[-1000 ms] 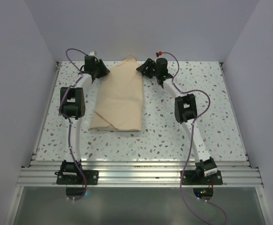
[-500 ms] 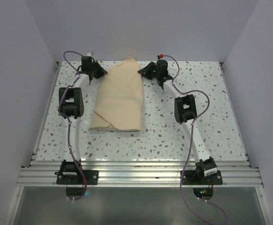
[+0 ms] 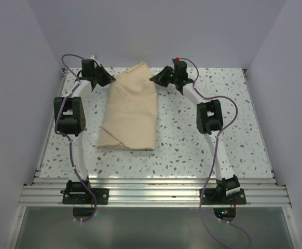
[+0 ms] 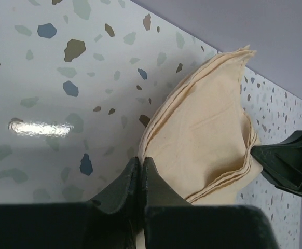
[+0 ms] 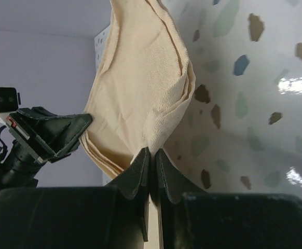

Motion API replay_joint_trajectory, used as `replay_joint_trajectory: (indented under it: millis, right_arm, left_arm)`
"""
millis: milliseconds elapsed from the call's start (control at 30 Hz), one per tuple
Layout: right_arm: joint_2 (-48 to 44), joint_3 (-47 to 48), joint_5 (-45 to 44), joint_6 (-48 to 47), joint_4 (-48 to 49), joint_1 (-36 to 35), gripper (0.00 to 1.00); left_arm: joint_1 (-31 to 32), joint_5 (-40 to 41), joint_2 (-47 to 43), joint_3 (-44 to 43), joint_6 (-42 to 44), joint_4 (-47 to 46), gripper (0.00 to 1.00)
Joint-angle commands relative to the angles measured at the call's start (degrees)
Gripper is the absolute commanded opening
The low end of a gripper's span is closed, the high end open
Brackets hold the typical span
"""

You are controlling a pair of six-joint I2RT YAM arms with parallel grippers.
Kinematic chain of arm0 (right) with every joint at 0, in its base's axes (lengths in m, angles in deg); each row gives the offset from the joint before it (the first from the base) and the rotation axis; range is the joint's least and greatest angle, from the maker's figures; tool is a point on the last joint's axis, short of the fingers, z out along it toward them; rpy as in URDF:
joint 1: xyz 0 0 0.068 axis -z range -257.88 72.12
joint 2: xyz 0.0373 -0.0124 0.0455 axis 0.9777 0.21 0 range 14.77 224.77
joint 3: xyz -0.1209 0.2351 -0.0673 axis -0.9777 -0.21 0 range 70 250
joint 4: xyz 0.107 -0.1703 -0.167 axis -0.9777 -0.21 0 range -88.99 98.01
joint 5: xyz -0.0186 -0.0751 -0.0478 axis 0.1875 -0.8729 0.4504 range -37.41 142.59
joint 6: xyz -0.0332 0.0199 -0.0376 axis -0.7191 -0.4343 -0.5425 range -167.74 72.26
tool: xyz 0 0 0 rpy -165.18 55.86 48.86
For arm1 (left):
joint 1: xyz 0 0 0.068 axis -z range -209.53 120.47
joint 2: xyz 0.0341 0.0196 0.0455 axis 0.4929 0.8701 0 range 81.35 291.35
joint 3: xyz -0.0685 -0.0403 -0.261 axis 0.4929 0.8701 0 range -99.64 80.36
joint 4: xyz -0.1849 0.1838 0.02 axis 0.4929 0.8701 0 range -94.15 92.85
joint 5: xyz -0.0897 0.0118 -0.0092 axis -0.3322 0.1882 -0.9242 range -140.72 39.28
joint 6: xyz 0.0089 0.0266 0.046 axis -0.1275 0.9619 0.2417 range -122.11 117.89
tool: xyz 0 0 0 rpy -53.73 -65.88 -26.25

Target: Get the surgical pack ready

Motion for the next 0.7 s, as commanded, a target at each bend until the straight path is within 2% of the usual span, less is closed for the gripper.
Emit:
replay_joint_trajectory:
  millis: [0,167,367,667]
  right_arm:
    - [-8.29,-0.41,6.46,-0.92,-4.35,-0.60,0.05]
    - [-12.42,-3.57,9.29,-2.77,-6.29,-1.04,0.06]
    - [-21.20,-13.58,11.65,-5.49,-8.84,-2.80,0.06]
    - [-28.50,-17.73,12.89,-9.27,-13.58,-4.30,0.06]
  left_arm:
    - [-1.33,-1.62,-8.16,4.39,2.90,0.77,0.00]
    - [-1.51,-2.94,-13.69,11.41,5.80,3.14,0.00]
    - [-1.95,-3.29,-21.42,19.33,6.60,4.37,0.00]
    - [-2.13,-3.38,-28.73,23.38,7.30,7.71,0.00]
